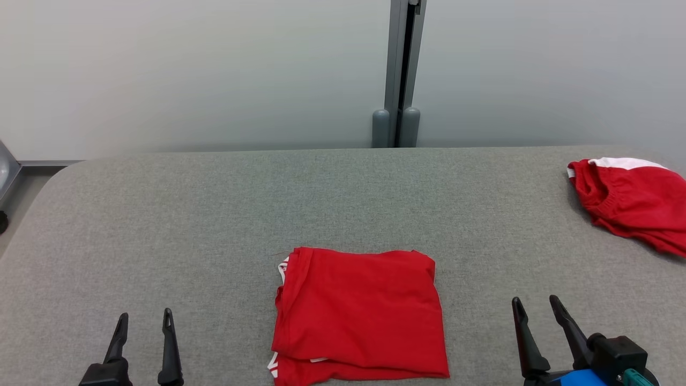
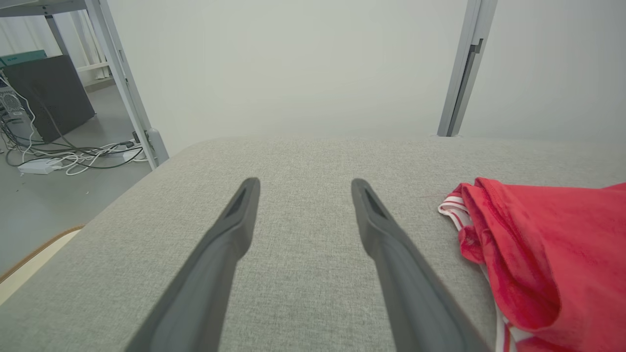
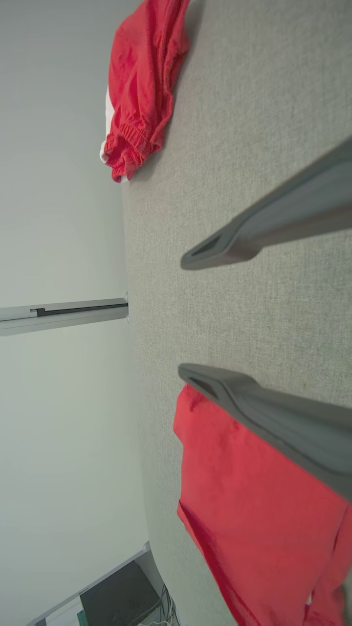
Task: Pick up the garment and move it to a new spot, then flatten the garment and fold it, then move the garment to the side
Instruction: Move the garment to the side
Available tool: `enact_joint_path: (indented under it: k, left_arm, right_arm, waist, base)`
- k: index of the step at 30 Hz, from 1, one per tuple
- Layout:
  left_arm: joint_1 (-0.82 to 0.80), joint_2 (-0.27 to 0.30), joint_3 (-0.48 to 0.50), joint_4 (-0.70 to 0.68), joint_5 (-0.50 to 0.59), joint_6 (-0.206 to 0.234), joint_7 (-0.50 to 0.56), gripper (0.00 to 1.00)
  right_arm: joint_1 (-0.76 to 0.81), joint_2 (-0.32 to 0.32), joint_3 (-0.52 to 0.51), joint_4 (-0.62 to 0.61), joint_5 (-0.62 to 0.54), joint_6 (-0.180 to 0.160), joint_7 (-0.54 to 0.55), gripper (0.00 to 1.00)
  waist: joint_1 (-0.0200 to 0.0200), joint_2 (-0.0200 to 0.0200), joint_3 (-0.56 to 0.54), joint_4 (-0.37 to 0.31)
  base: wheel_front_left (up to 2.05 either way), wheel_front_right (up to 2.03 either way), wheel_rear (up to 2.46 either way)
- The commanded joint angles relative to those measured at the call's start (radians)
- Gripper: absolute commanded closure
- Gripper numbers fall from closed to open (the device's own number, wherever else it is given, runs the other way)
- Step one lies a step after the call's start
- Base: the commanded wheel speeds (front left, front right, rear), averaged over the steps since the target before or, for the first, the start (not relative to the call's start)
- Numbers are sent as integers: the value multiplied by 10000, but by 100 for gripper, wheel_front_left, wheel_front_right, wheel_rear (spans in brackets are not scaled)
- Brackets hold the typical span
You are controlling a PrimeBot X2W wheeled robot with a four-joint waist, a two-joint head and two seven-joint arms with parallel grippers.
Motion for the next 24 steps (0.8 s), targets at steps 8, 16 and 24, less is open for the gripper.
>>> enact_joint_path:
  k: [8,16,24]
  left_arm:
    - [65,82,-61,71,-39,34,-23,0]
    - [69,113,-66,133,-120,14,-22,0]
    - [78,95,-126,58,-122,108,-23,0]
  right_arm:
    - [190,-1,77,122,-76,3,-35,0]
    - [183,-1,101,235,-100,3,-35,0]
    - [-113,0,375,352,-73,2,-35,0]
  waist:
    - [0,1,-37,6]
    - [0,1,-62,12]
    - [0,1,-35,45]
  base:
    - [0,0,0]
    - [0,0,0]
    - [0,0,0]
